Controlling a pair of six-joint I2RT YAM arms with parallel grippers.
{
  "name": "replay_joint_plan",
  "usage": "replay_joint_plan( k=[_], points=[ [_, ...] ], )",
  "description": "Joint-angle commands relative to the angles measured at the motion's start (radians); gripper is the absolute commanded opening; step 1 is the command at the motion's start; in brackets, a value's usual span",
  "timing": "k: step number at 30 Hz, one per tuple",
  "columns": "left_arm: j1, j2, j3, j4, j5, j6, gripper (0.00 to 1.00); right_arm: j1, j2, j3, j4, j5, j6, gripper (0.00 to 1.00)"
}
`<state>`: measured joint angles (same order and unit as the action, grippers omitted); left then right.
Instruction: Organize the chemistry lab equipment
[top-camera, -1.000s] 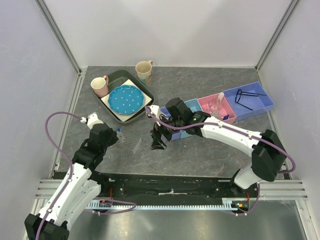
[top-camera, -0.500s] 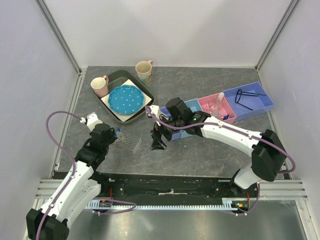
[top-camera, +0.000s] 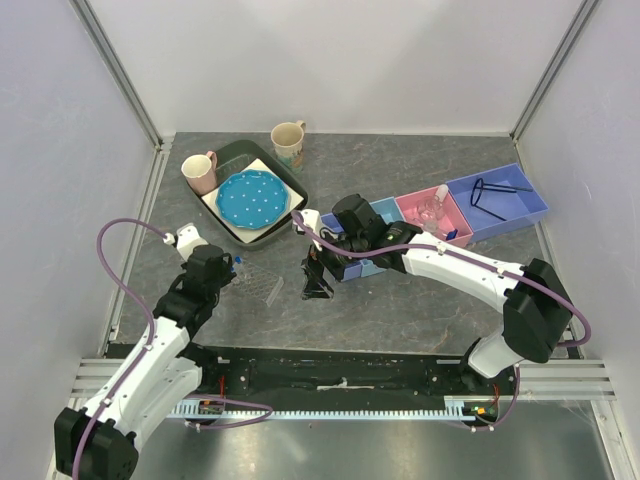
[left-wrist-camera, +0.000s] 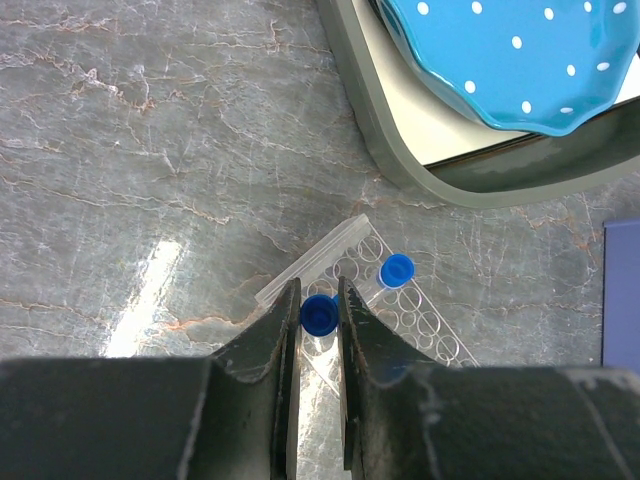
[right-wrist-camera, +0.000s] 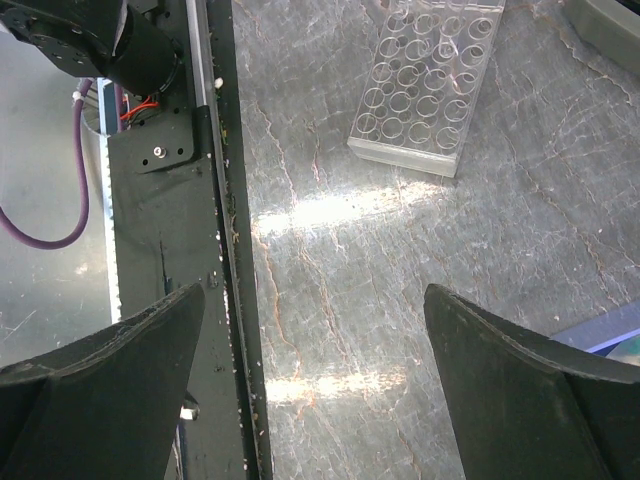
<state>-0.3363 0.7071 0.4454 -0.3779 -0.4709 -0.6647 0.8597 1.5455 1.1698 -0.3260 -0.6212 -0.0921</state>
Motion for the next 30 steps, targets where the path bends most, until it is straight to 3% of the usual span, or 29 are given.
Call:
replay_joint_plan(
  k=[1,18,30],
  points=[
    [-0.003,0.011,0.001,0.042,-0.046,-0.016,0.02,-0.005,-0.005,0.024,0.025,-0.028,0.002,0.98],
    [-0.023,0.075,0.032,-0.001,-0.038,-0.053,0.04,-0.028,-0.031,0.016,0.034,-0.044,0.009,0.98],
    [-0.036,0.035,0.042,-0.064,-0.064,-0.059,0.05,-0.048,-0.059,0.002,0.053,-0.061,0.026,0.98]
  ],
)
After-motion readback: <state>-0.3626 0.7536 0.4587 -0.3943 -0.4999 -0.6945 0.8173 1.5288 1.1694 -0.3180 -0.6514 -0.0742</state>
